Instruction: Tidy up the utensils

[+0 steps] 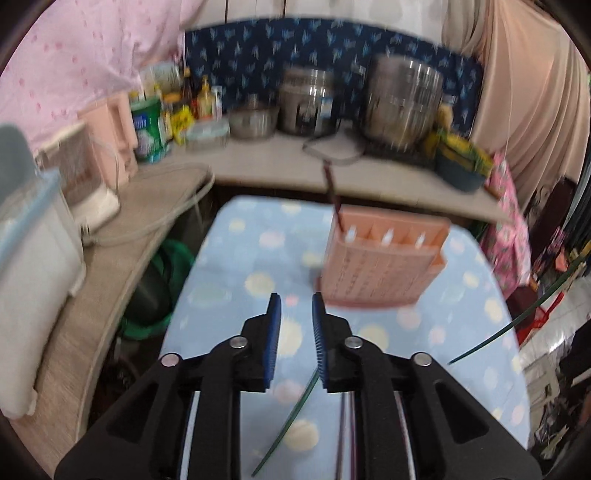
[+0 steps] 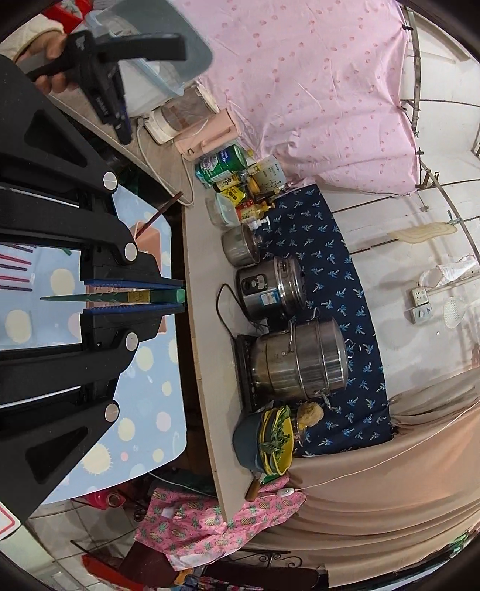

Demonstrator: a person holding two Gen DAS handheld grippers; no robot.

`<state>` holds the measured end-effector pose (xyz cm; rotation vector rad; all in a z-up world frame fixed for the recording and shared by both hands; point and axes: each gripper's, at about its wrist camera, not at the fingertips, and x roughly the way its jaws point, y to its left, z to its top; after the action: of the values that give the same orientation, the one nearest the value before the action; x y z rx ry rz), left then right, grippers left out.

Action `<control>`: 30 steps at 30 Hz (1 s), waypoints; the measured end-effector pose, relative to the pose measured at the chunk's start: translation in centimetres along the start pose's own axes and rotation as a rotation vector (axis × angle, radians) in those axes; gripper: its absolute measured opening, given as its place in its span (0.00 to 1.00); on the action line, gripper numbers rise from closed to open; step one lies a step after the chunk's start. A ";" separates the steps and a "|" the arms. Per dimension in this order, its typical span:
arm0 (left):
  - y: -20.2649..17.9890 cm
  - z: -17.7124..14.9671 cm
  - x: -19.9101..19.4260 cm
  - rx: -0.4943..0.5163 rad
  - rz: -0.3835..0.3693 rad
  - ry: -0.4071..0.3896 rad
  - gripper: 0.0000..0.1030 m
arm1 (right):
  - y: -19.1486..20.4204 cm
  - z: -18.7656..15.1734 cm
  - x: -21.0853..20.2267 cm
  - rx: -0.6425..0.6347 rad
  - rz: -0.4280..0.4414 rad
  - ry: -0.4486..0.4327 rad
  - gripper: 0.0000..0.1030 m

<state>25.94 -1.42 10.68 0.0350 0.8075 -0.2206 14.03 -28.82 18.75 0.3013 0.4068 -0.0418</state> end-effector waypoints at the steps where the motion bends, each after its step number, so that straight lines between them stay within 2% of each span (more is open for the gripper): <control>1: 0.2 -0.8 0.7 0.004 0.006 0.019 0.28 | -0.4 -0.3 -0.2 0.008 -0.008 0.007 0.07; 2: 0.2 -1.9 1.6 0.012 0.015 0.042 0.37 | -0.7 -0.5 -0.5 0.012 -0.019 0.012 0.07; 4: 0.1 -3.4 2.6 0.029 0.015 0.066 0.48 | -1.1 -0.7 -0.7 0.011 -0.042 0.021 0.07; 5: -0.2 -4.1 3.1 0.041 0.014 0.079 0.50 | -1.2 -0.8 -0.9 0.012 -0.049 0.026 0.07; 10: -1.4 -6.3 6.7 0.073 -0.002 0.156 0.50 | -2.0 -1.5 -1.1 0.044 -0.055 0.069 0.07; 18: -3.5 -6.5 11.9 0.106 -0.007 0.210 0.50 | -2.2 -2.1 -1.9 0.047 -0.056 0.092 0.07; 21: -3.9 -6.4 13.5 0.105 -0.011 0.234 0.46 | -2.1 -2.1 -1.8 0.042 -0.059 0.095 0.07; 25: -4.2 -6.3 14.9 0.102 -0.023 0.258 0.32 | -2.4 -2.3 -1.4 0.046 -0.063 0.103 0.07; 30: -4.1 -6.6 16.6 0.081 -0.018 0.294 0.26 | -2.9 -2.8 -0.4 0.058 -0.066 0.121 0.07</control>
<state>31.51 -7.67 -5.57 0.1386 1.0918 -0.2688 12.32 -30.82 15.68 0.3488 0.5359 -0.1006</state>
